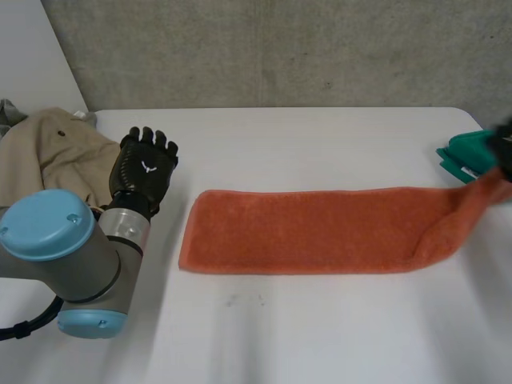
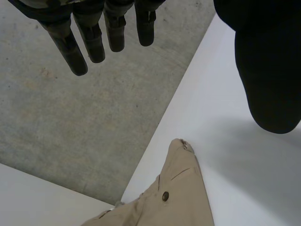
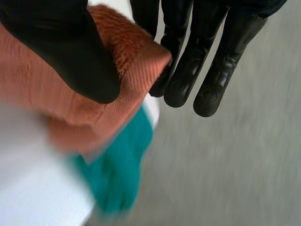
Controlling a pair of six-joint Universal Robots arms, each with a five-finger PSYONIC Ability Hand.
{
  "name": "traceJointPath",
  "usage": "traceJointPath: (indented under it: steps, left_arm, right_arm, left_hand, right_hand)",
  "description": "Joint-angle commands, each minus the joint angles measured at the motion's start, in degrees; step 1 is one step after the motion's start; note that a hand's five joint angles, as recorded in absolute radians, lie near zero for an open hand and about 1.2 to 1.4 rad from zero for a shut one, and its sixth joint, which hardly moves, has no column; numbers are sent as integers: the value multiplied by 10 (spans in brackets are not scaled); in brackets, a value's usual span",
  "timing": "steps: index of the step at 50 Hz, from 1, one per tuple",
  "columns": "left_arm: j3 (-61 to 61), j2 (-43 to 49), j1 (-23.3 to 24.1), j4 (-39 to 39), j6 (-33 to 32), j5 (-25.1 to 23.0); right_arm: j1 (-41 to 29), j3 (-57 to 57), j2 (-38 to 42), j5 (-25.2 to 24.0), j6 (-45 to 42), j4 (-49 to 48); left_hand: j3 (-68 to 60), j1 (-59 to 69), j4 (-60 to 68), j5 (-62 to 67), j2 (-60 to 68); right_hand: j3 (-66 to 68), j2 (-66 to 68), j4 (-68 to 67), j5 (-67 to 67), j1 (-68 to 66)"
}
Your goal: Fold the laundry.
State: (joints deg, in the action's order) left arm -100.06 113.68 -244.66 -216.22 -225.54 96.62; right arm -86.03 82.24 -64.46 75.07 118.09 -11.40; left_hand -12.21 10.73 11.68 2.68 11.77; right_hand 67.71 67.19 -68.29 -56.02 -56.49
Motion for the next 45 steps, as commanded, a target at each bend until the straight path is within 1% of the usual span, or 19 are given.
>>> traceJointPath:
  steps: [1,3,6,7,10,14,17,18,20,21,24,25,28,29,32,33,38,41,45]
  left_arm:
    - [-5,-14,-4,2,18,1]
    - [-6,-15,-5,4,19,2]
    - [-8,-17,-9,5,19,3]
    - [-10,-18,-11,5,19,3]
    - [-17,-25,-18,5,21,3]
    - [-24,-28,-21,5,28,2]
    - [-25,-27,-20,5,33,2]
    - [-25,-27,-20,5,34,2]
    - [-24,-27,-20,5,37,1]
    - [-23,-27,-20,5,38,1]
    - [-18,-27,-16,5,40,1]
    - [-17,-27,-15,5,40,0]
    - [-12,-29,-6,5,44,-1]
    - [-9,-30,-1,5,47,-1]
    - [0,-34,24,5,69,0]
    - [1,-36,31,5,76,0]
    - [11,-37,67,6,113,-1]
    - [15,-31,82,6,117,-1]
    - [15,-23,91,5,115,-2]
  right_arm:
    - [-194,-5,-9,-92,1,-53]
    - [-259,-21,5,-112,0,-61]
    - [-318,-46,44,-130,0,-71]
    - [-350,-64,77,-140,-1,-76]
    - [-412,-97,135,-156,-1,-82]
    - [-452,-121,193,-171,-10,-87]
    - [-465,-125,213,-178,-15,-92]
    - [-469,-125,216,-175,-15,-93]
    - [-471,-125,216,-169,-12,-93]
    - [-471,-125,212,-163,-9,-93]
    - [-467,-124,200,-141,6,-92]
    - [-466,-118,179,-118,29,-87]
    - [-461,-107,147,-79,85,-86]
    - [-451,-96,131,-53,133,-83]
    - [-422,-72,106,-15,212,-74]
    - [-402,-54,88,5,255,-62]
    - [-360,-11,42,31,348,11]
    - [-331,16,39,33,370,58]
    - [-284,55,41,39,358,77]
  left_hand:
    - [22,-7,-17,-27,-18]
    - [22,-7,-17,-27,-18]
    - [22,-7,-17,-27,-18]
    - [22,-7,-17,-27,-18]
    - [22,-7,-17,-27,-18]
    - [22,-7,-17,-27,-18]
    - [22,-7,-17,-27,-18]
    - [22,-7,-17,-27,-18]
    - [22,-7,-17,-27,-18]
    - [22,-7,-17,-27,-18]
    - [22,-7,-17,-27,-18]
    - [22,-7,-17,-27,-18]
    - [22,-7,-17,-27,-18]
    - [22,-7,-17,-27,-18]
    - [22,-7,-17,-27,-18]
    - [22,-7,-17,-27,-18]
    - [22,-7,-17,-27,-18]
    - [22,-7,-17,-27,-18]
    - [22,-7,-17,-27,-18]
  right_hand:
    - [123,128,-117,-140,-235]
    - [123,128,-117,-140,-235]
    - [123,128,-117,-140,-235]
    - [123,128,-117,-140,-235]
    - [123,128,-117,-140,-235]
    - [123,128,-117,-140,-235]
    - [123,128,-117,-140,-235]
    - [87,92,-81,-104,-199]
    - [-292,-286,297,275,179]
    - [-577,-572,583,560,465]
    - [-577,-572,583,560,465]
    - [-577,-572,583,560,465]
    - [-577,-572,583,560,465]
    - [-577,-572,583,560,465]
    - [-577,-572,583,560,465]
    - [-577,-572,583,560,465]
    - [-577,-572,583,560,465]
    - [-577,-572,583,560,465]
    - [-577,-572,583,560,465]
